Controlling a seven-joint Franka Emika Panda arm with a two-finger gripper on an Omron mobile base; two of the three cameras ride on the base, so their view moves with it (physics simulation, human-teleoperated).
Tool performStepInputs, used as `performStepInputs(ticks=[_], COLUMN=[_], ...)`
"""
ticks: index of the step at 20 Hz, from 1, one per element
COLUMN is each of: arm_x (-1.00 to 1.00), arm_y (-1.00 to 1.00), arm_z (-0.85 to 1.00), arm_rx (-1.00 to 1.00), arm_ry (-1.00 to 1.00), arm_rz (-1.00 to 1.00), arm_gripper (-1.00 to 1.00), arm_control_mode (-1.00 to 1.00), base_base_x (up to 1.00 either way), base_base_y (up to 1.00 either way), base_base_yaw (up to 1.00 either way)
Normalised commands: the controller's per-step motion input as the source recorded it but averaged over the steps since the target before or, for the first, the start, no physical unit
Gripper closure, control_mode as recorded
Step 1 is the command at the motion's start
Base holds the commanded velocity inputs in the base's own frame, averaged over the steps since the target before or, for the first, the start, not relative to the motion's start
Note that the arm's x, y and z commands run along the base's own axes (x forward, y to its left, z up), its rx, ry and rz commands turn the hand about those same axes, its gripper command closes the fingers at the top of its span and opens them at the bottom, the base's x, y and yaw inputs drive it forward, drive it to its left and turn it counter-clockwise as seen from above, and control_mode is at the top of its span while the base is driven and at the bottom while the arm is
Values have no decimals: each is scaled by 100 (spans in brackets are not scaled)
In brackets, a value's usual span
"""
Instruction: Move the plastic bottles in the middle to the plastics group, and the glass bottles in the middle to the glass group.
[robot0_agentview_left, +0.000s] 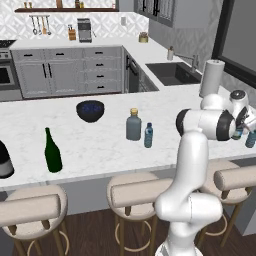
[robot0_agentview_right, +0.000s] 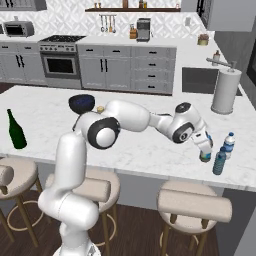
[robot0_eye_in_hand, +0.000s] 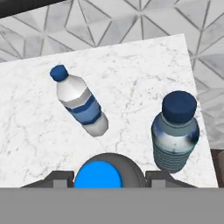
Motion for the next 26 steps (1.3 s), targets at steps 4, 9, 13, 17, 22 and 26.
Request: performStepInputs(ticks=[4,9,13,17,22,26], arm_x=[5,0,3,1,-10,0], arm_y=[-6,3,1,6,22,23], arm_z=[-44,-64,-46,-46,-43,-2], arm_rx=[4,0,1,2,0,0], arm_ry=[-1,-8,-16,-8,-6,-3], arm_rz=[-14,-12,-5,-1,0,1], arm_gripper=[100,100,100,100,-100,-100], arm_control_mode=[-100,-100,-100,-100,-100,-100], base_base_x=[0,0,0,0,0,0], base_base_y=[0,0,0,0,0,0], base_base_yaw=[0,0,0,0,0,0])
